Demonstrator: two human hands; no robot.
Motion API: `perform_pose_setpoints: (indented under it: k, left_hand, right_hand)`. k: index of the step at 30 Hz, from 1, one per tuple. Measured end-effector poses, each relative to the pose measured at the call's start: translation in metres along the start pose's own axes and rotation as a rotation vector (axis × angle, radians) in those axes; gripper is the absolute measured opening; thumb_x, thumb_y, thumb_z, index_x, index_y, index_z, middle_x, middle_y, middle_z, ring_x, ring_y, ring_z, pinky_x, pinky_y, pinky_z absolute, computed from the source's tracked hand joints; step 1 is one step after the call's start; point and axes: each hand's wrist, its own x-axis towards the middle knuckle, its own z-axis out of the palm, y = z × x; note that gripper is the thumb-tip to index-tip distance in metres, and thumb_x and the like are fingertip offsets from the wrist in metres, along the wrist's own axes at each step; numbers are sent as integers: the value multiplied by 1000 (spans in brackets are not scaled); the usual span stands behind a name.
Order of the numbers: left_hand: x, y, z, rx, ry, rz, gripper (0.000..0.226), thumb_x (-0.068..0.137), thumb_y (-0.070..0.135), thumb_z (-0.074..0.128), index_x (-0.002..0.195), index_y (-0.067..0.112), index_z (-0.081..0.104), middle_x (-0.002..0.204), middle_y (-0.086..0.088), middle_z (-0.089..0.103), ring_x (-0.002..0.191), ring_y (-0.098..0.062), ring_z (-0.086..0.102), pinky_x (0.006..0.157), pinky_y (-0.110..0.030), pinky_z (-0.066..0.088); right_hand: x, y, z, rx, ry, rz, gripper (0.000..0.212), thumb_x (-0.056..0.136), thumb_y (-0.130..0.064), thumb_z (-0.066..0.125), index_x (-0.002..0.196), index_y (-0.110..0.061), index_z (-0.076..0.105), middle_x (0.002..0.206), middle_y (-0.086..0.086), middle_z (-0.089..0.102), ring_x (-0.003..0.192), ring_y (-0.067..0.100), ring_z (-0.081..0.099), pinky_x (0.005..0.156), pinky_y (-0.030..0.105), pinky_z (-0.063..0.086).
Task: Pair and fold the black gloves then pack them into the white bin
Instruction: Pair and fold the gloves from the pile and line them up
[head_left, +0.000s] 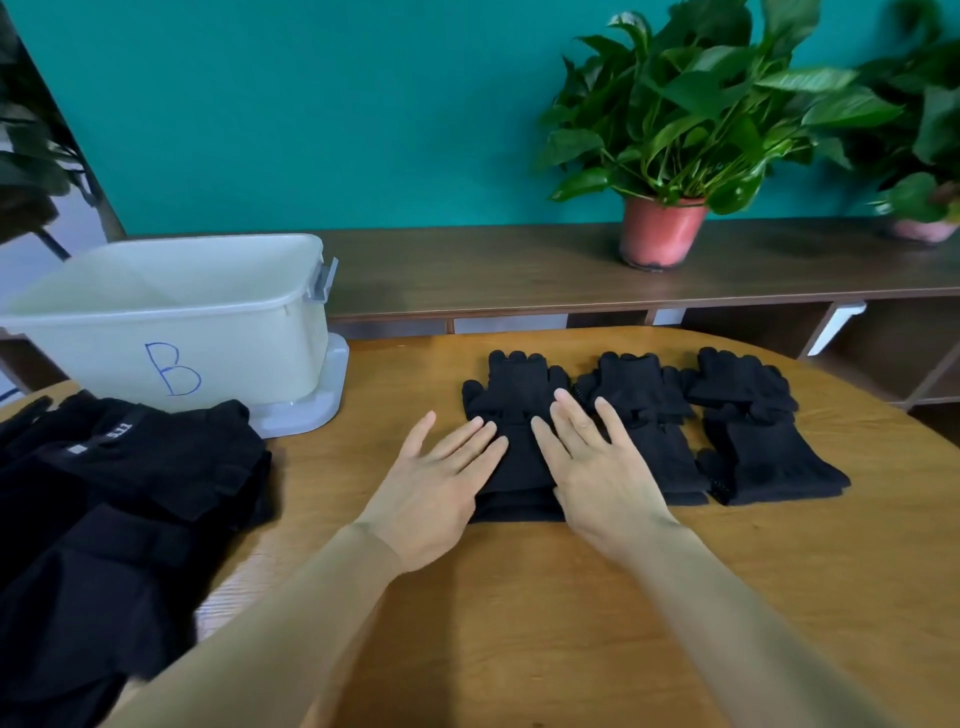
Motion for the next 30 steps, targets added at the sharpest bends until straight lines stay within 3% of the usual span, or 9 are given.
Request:
perform_pose_setpoints:
  k: [2,4,9,15,19,22,24,27,30]
  left_hand:
    - [-3,-1,-7,-17,-2,5,67,93,29,14,158,15,6,165,-2,3,151,-12,-7,119,-44,-13]
    - [-7,2,-12,-61,-5,11,78,83,34,4,158,13,1,165,-2,-5,150,-11,-15,119,-41,-14]
    - [-10,14,0,-85,50,30,61,106,44,13,156,9,12,163,-4,9,151,-15,0,120,-39,-4]
    - [-3,17,17,-36,10,-23,64,103,46,18,155,10,20,161,-6,23,149,-17,17,118,-38,5]
    - [6,22,18,-106,5,-76,71,93,52,-6,155,18,-8,162,2,-9,149,-10,-14,118,-33,-16]
    - [10,22,19,-107,12,-83,73,89,52,-13,154,19,-14,161,4,-17,147,-8,-21,118,-34,-19]
    - [10,21,18,-97,16,-82,73,90,52,-12,154,18,-13,162,3,-16,147,-9,-20,118,-36,-19]
    - [6,21,19,-67,29,-99,69,96,50,-4,155,15,-8,163,-2,-9,149,-13,-14,119,-39,-13]
    - [-10,23,18,-49,70,-114,64,104,44,16,156,7,12,163,-8,14,151,-20,9,119,-41,5]
  right_hand:
    - [-4,2,-11,-20,-66,3,72,93,-39,14,155,-3,5,161,21,1,149,29,-17,119,54,-8]
    - [-7,1,-19,23,-69,9,83,79,-41,-4,154,-5,-4,160,18,-11,147,27,-23,116,52,-12]
    - [-20,-23,-10,143,119,-25,66,87,-35,31,140,1,48,147,18,45,143,29,33,110,54,20]
    - [-20,-36,21,181,41,82,62,95,-39,28,143,-4,45,150,15,42,143,28,35,110,56,20]
    - [-9,-31,22,182,7,92,62,94,-38,27,142,-6,47,148,14,45,139,27,41,110,56,19]
    - [-7,-27,22,189,-19,95,62,93,-39,26,143,-8,47,149,13,45,138,26,43,110,55,18]
    - [-7,-27,19,179,-54,96,65,95,-41,15,151,-11,28,158,12,28,146,25,26,114,53,8]
    - [-8,-25,11,170,-114,71,58,103,-41,3,151,-17,-19,159,4,-23,148,19,-20,116,52,-17]
    - [-11,-26,-5,151,-159,77,61,106,-40,13,150,-17,-25,159,5,-28,146,20,-26,116,52,-19]
